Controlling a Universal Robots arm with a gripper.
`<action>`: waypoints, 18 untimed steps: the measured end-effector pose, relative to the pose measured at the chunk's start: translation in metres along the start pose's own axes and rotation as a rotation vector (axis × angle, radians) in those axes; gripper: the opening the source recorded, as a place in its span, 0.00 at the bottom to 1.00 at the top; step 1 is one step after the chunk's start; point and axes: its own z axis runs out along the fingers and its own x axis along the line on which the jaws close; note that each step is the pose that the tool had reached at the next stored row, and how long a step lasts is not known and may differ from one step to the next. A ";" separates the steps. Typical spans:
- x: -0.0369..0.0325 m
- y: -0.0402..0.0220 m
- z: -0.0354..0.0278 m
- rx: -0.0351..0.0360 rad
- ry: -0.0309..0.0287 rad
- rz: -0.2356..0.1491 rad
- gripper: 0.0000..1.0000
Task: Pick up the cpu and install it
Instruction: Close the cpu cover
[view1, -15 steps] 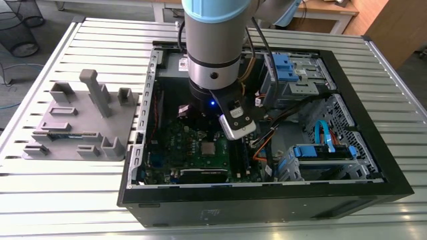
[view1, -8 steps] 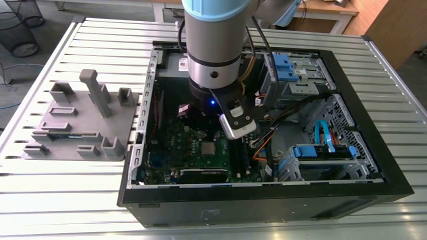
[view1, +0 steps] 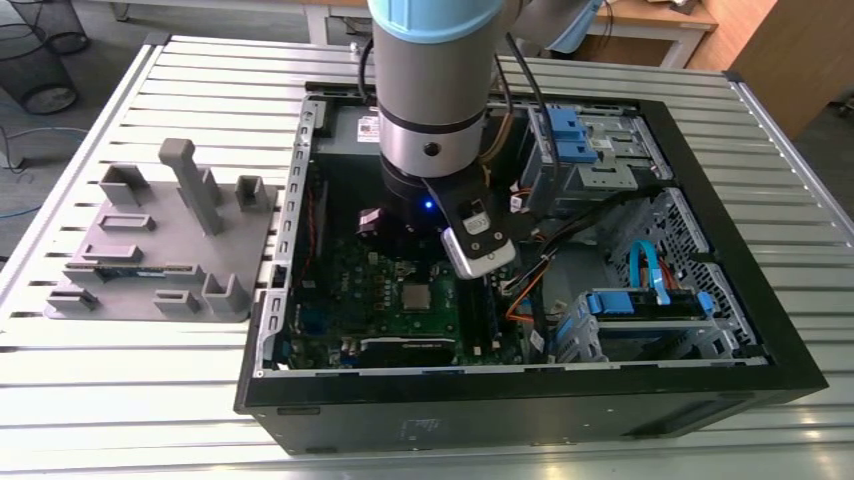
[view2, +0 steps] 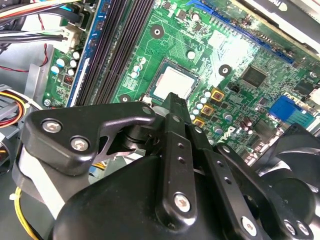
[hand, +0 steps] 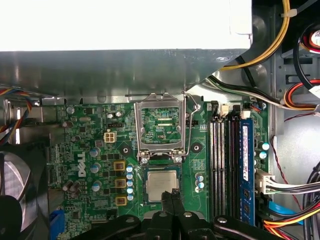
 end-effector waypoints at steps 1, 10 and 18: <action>-0.0008 0.0000 0.0000 -0.0001 -0.0001 -0.002 0.11; -0.0071 0.0007 0.0005 -0.0011 -0.0005 -0.024 0.11; -0.0126 0.0009 0.0010 -0.0043 -0.0018 -0.086 0.11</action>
